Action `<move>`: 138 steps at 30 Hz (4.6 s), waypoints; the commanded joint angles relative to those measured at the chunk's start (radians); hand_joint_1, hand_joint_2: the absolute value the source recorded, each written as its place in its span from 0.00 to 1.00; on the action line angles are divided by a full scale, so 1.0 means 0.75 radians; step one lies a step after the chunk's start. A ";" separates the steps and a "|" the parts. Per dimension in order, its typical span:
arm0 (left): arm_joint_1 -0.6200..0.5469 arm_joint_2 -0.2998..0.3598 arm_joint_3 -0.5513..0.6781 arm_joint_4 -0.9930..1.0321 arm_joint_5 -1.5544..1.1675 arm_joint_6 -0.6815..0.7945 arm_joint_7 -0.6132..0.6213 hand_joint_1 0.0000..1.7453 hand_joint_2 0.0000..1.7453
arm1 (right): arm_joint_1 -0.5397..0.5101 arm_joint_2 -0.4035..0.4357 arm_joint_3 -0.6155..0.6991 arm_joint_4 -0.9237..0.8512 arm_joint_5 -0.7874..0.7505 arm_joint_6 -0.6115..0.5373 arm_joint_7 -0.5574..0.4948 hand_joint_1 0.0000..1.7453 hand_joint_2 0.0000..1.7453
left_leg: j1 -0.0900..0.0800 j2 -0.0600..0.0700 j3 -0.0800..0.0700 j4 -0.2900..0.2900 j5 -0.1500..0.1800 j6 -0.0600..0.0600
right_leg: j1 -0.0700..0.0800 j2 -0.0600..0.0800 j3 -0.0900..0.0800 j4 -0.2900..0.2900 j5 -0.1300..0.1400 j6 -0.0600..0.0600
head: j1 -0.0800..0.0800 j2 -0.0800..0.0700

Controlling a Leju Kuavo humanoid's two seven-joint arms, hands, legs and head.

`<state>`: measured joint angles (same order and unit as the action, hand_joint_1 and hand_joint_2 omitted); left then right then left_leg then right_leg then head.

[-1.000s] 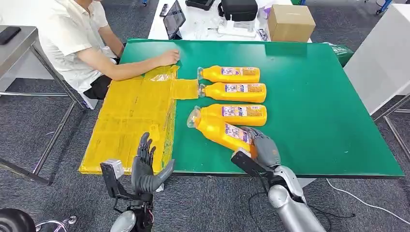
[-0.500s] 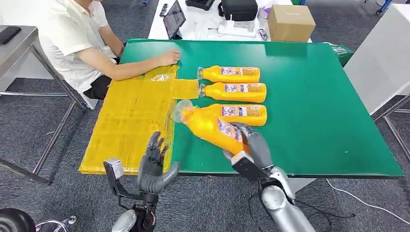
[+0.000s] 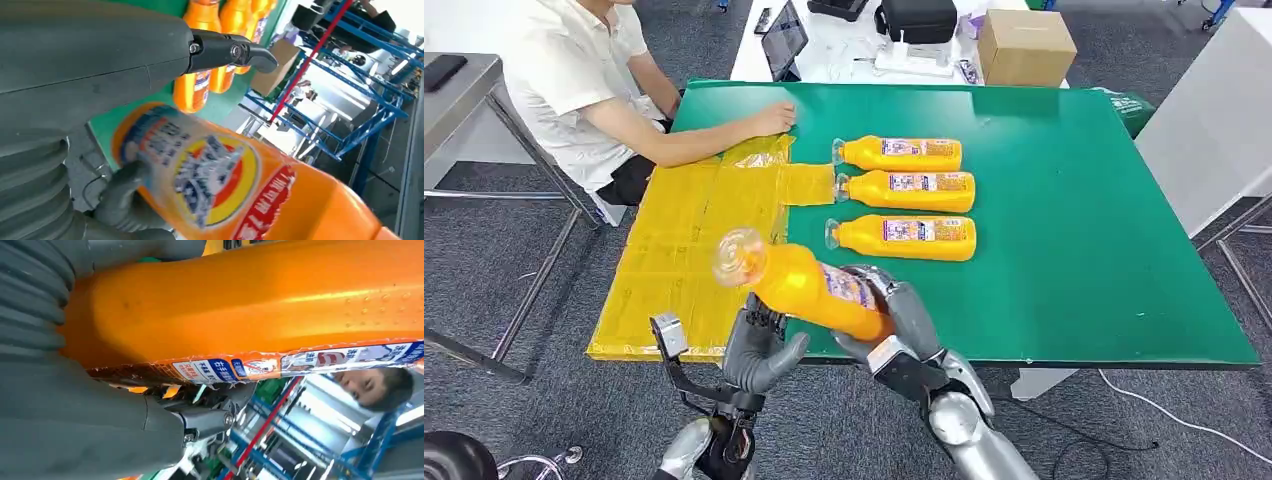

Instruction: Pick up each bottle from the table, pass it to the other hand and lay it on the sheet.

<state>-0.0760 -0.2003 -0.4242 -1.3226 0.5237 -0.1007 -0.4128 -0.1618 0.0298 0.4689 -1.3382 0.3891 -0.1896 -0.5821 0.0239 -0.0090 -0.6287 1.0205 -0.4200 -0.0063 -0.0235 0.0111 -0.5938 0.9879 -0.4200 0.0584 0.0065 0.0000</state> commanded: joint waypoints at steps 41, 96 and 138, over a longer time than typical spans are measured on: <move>-0.091 0.027 -0.084 0.055 0.041 -0.147 0.087 1.00 1.00 | -0.178 0.073 0.281 0.293 0.210 -0.078 0.164 0.00 1.00 | 0.000 0.001 0.004 -0.001 -0.001 0.002 | 0.001 -0.001 0.004 -0.001 -0.001 -0.003 | 0.000 0.000; -0.673 0.216 -0.026 0.963 -1.924 0.686 0.296 1.00 1.00 | 0.169 0.293 -0.022 -0.207 0.762 -0.678 -0.155 0.00 0.00 | 0.001 -0.001 0.004 -0.002 0.002 0.000 | 0.001 -0.003 0.003 -0.001 0.001 -0.004 | 0.000 0.000; -0.388 0.248 -0.179 0.232 -1.560 0.189 0.105 0.00 1.00 | 0.176 0.254 -0.037 -0.020 0.582 -0.678 -0.155 0.00 0.00 | 0.001 0.003 0.007 -0.002 0.000 0.002 | 0.002 0.001 0.006 -0.002 -0.001 -0.005 | 0.000 0.000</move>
<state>-0.4134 -0.0481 -0.4891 -0.9901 -0.6591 0.0397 -0.3380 -0.0158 0.2476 0.4597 -1.4313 0.8293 -0.7000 -0.6947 0.0246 -0.0091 -0.6293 1.0203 -0.4183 -0.0077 -0.0230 0.0113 -0.5950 0.9883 -0.4198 0.0580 0.0065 0.0000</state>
